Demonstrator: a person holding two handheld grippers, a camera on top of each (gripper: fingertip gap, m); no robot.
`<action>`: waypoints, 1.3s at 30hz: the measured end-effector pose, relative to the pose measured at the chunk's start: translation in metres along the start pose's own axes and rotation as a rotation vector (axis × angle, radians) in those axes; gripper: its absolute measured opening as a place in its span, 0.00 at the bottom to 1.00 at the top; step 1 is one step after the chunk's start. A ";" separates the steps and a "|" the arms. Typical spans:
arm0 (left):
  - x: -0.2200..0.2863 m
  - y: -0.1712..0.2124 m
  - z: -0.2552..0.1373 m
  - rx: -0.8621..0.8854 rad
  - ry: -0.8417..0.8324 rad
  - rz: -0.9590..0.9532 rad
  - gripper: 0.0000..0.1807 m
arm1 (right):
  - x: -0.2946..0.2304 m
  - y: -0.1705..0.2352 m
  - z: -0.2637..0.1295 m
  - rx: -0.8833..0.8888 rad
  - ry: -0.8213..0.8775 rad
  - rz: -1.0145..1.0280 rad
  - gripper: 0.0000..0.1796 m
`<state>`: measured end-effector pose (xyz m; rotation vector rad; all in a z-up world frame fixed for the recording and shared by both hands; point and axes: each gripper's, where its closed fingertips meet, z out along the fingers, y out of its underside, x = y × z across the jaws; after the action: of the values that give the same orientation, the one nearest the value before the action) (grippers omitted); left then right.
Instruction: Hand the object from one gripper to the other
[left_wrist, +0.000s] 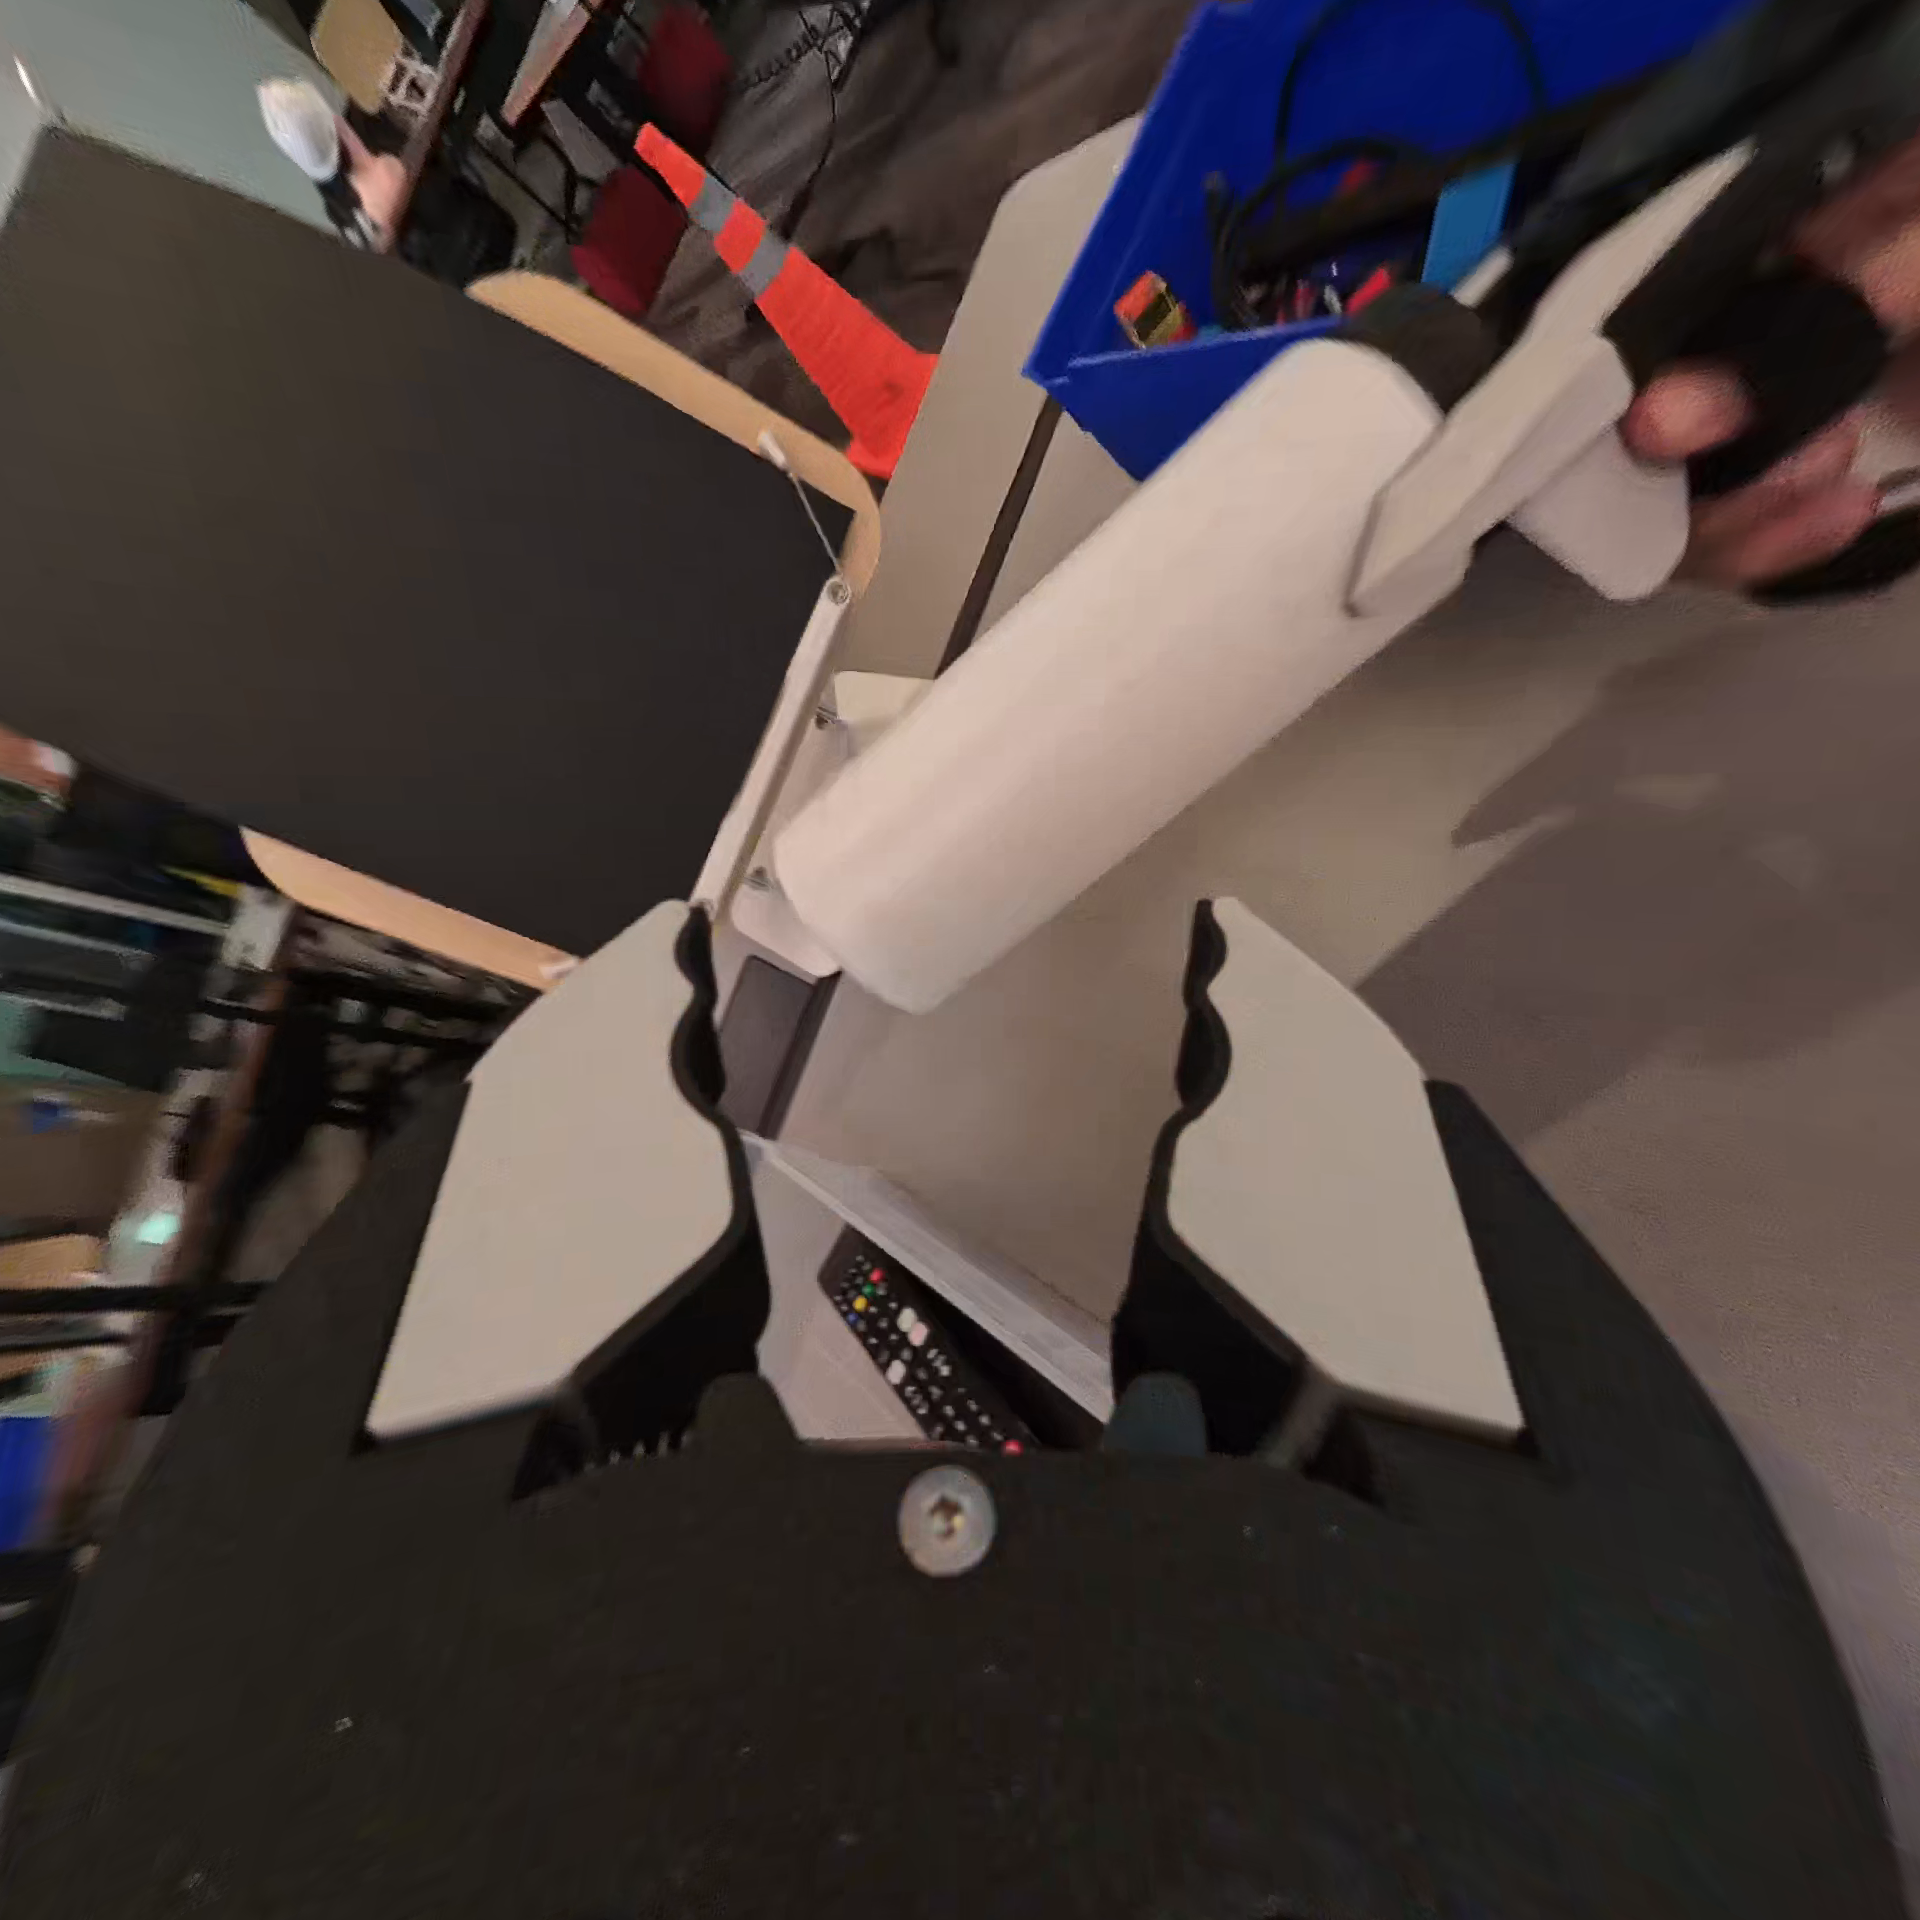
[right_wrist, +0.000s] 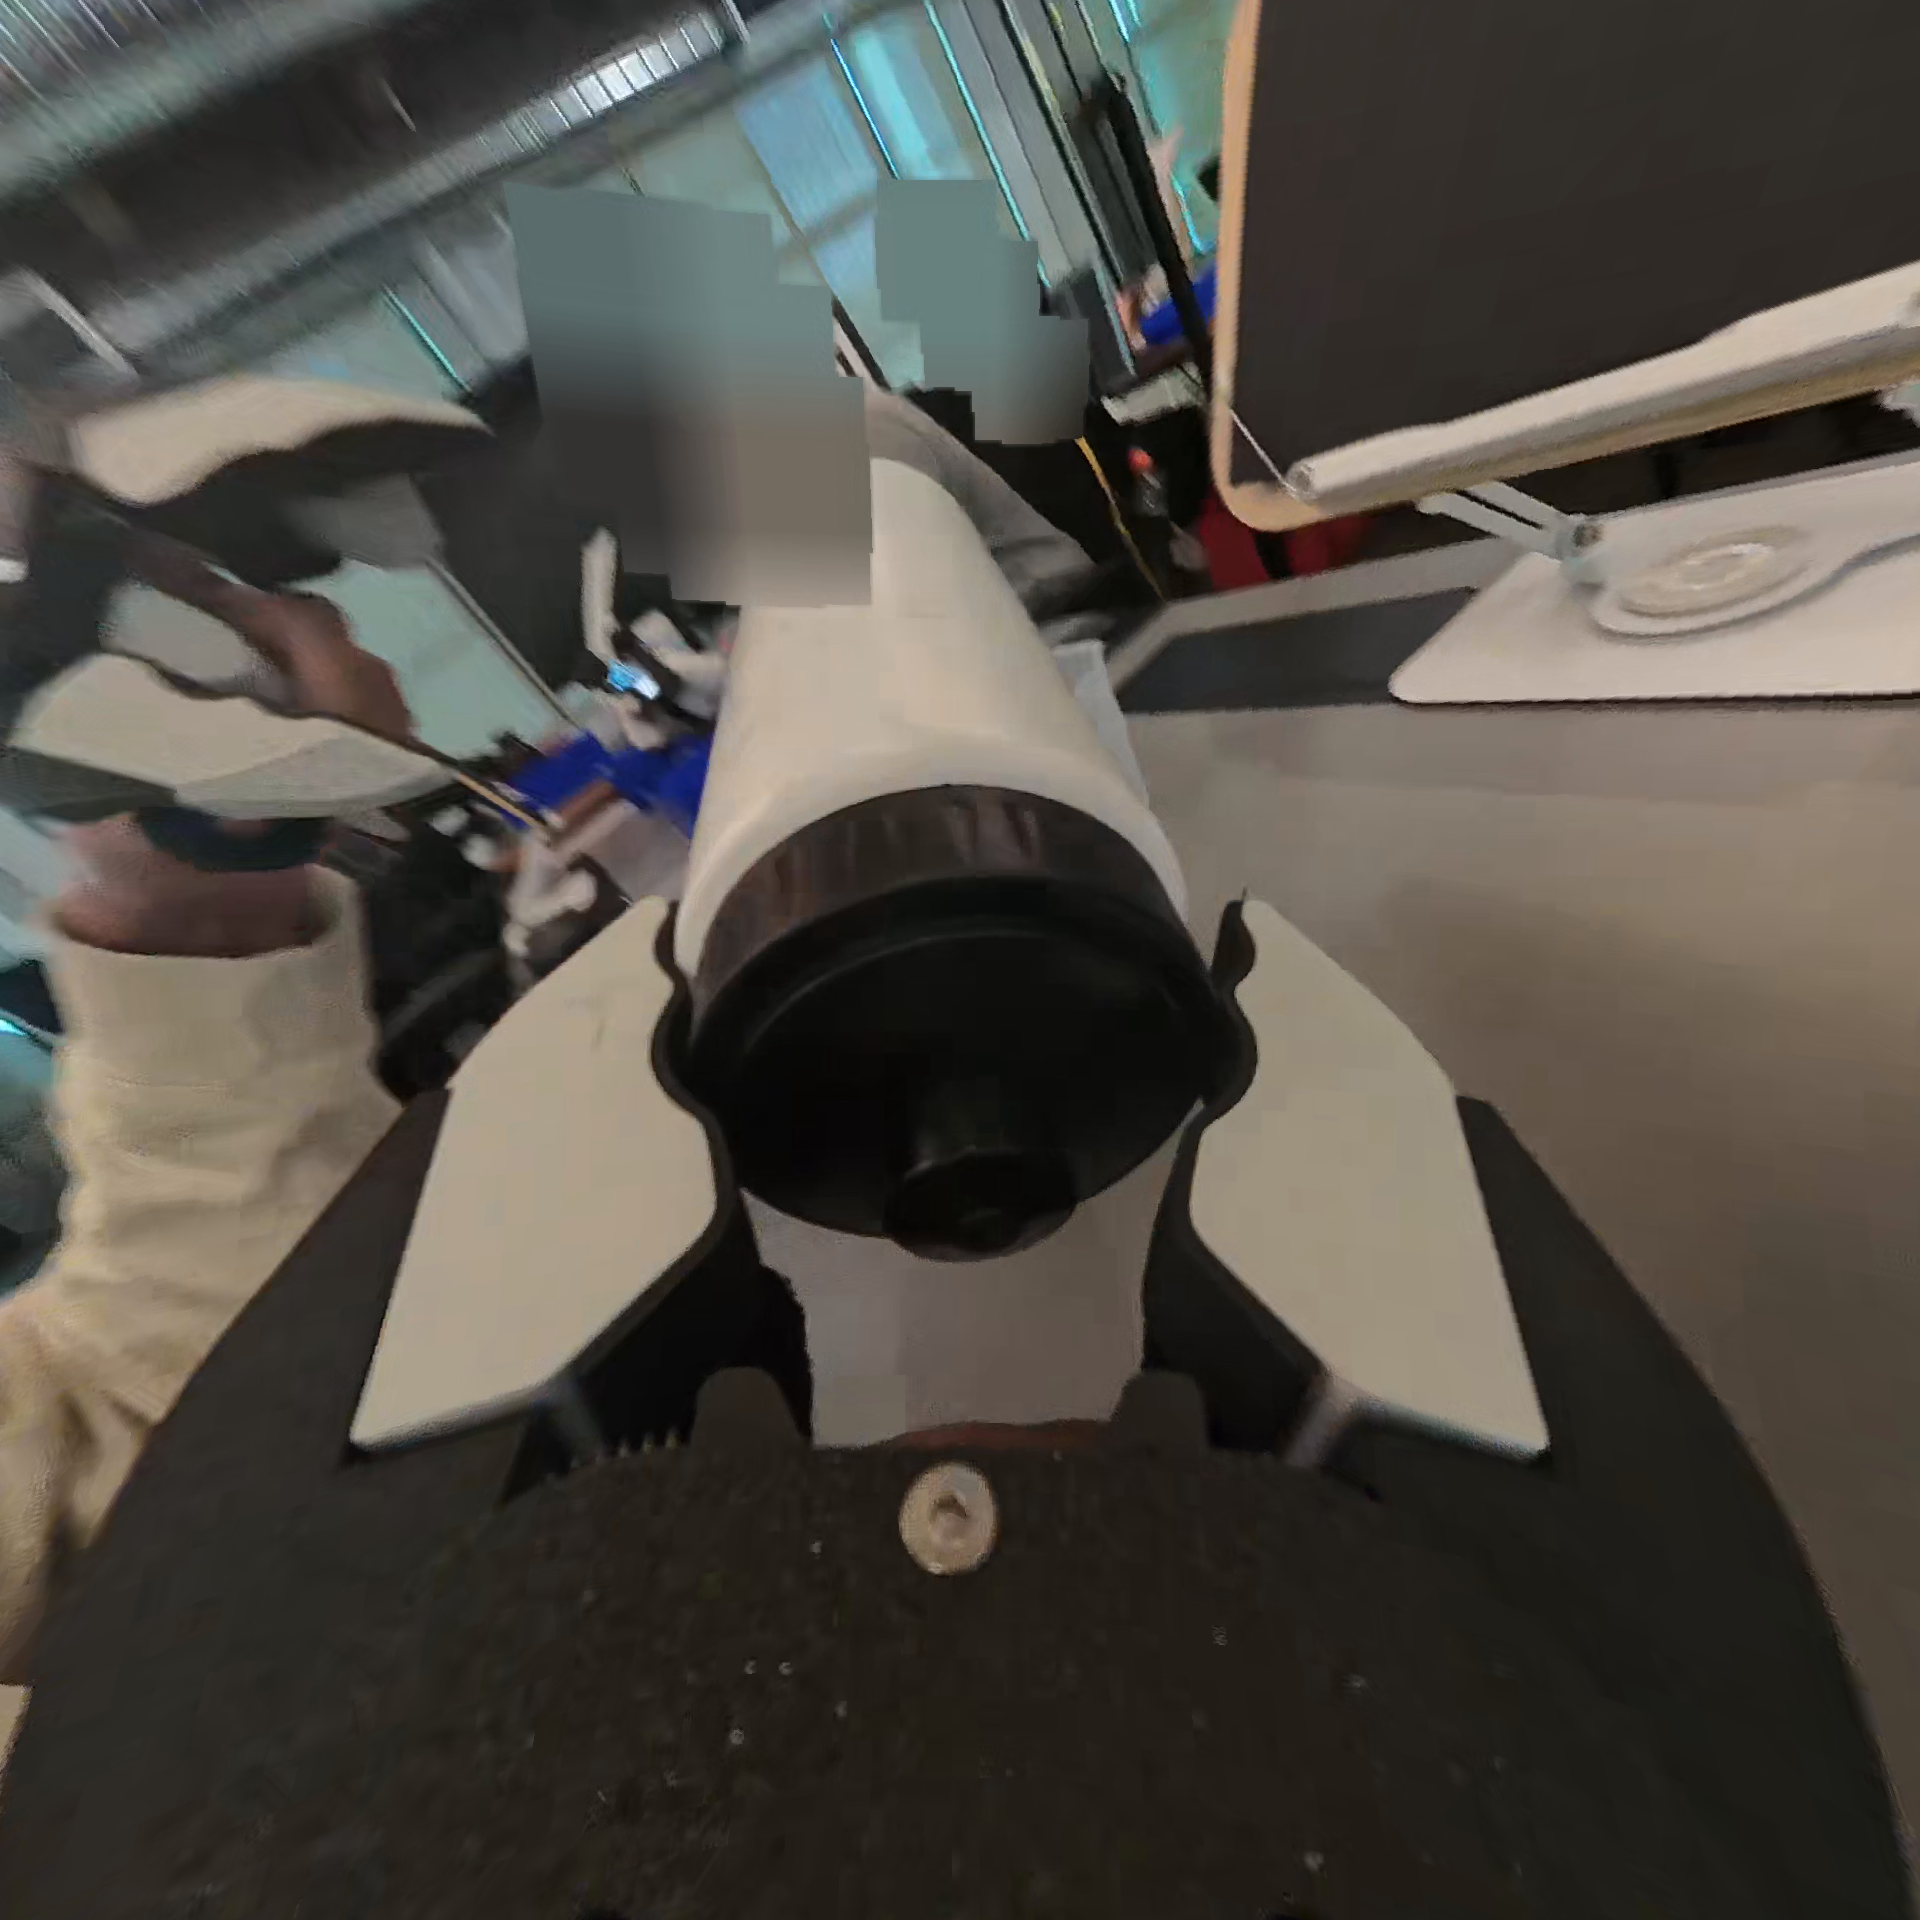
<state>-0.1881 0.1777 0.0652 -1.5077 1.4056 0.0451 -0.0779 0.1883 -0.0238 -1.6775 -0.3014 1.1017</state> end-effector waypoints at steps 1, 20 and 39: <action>0.011 -0.003 0.005 -0.013 -0.013 0.063 0.44 | 0.003 0.001 -0.001 -0.042 0.048 -0.048 0.53; 0.147 0.051 0.050 -0.242 0.656 0.096 0.52 | -0.074 0.047 -0.023 -0.604 -0.052 -0.823 0.53; 0.083 0.018 0.073 0.233 0.697 -0.402 0.50 | -0.034 -0.047 -0.030 0.114 -0.003 -0.383 0.49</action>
<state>-0.1331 0.1708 -0.0324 -1.6490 1.5248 -0.9381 -0.0587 0.1664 0.0343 -1.4424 -0.5282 0.8190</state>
